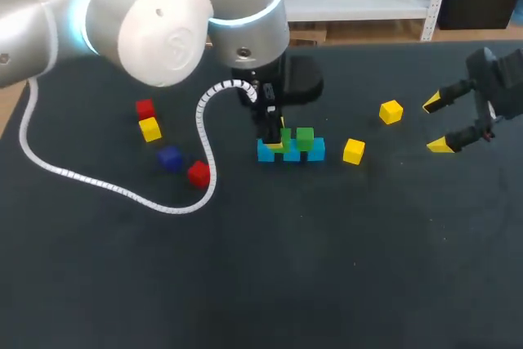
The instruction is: Place the blue cubes, place green cubes on the blue cubes, place the yellow cubes on the green cubes, then place the red cubes on the yellow cubes, and place purple cube on the red cubes.
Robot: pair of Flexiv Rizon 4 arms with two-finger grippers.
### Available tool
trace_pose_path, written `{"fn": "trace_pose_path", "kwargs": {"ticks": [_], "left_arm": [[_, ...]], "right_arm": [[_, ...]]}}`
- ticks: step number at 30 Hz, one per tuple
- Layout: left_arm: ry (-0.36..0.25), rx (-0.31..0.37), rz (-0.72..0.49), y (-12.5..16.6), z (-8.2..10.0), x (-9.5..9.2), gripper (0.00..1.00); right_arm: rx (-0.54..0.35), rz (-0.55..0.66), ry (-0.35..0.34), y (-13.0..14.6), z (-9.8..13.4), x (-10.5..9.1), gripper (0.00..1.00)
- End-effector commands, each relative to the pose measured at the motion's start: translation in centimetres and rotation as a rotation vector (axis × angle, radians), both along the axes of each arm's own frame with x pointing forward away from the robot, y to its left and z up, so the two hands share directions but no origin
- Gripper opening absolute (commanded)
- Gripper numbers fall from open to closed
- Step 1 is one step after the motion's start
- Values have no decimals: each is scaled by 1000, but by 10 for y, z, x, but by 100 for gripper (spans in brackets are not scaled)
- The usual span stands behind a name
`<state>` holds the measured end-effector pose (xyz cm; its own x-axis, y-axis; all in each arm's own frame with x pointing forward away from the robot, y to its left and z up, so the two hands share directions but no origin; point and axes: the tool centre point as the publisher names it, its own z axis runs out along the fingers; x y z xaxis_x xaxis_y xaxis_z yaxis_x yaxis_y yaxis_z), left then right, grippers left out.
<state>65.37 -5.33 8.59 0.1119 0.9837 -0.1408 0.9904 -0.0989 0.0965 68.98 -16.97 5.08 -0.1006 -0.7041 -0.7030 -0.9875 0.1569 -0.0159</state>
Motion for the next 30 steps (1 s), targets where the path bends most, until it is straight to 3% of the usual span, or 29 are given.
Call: {"fn": "trace_pose_path", "kwargs": {"ticks": [1,12,16,30], "left_arm": [[27,-6,5,-7,-9,12,0],[34,-28,18,-11,-25,23,0],[28,-7,24,-7,-30,30,0],[30,-17,48,1,-37,43,0]], "right_arm": [[2,0,-1,0,0,0,100],[2,0,-1,0,0,0,100],[2,0,-1,0,0,0,100],[2,0,-1,0,0,0,100]]}}
